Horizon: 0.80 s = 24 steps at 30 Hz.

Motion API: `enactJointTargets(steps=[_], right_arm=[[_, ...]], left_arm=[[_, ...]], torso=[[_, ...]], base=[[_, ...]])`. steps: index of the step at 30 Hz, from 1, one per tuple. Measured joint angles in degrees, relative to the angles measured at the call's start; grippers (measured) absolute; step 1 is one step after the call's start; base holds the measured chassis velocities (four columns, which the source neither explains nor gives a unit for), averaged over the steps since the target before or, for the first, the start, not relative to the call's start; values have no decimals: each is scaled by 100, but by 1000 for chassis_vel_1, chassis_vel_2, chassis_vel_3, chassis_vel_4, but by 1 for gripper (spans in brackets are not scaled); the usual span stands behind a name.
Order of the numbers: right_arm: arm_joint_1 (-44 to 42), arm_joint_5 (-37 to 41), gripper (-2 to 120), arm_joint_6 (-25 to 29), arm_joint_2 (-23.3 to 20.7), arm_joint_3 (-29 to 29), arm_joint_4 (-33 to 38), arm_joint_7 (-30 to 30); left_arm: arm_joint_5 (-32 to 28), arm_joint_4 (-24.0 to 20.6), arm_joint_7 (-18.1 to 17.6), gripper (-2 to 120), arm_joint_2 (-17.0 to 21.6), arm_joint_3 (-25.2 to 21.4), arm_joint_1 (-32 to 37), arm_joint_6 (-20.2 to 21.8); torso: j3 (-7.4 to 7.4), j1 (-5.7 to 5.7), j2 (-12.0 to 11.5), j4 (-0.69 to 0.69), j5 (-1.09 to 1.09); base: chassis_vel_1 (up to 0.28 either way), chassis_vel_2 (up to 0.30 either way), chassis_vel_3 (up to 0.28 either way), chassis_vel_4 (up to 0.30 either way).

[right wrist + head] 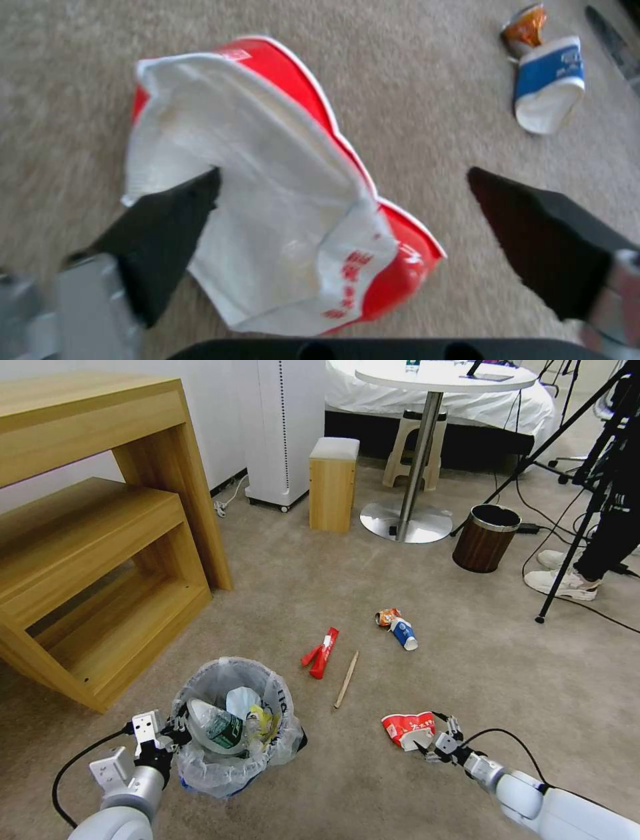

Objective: Pick up the trash bin and place the garbage on the floor into it.

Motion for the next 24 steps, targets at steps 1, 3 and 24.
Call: enactJointTargets(steps=[1,3,24], right_arm=[[11,-4,87,7,21,-10,-12,2],[22,-16,79,54,80,-30,-23,4],[-367,-56,0,415,49,539,66,0]], left_arm=[[4,0,0,1,-3,0,0,-2],[4,-4,0,1,-7,0,-7,-5],[0,85,-9,1,36,94,-48,-15]], torso=[[0,0,0,0,-2],[0,0,0,-1,0],[0,0,0,-2,-1]], base=[[0,0,0,0],[0,0,0,0],[0,0,0,0]])
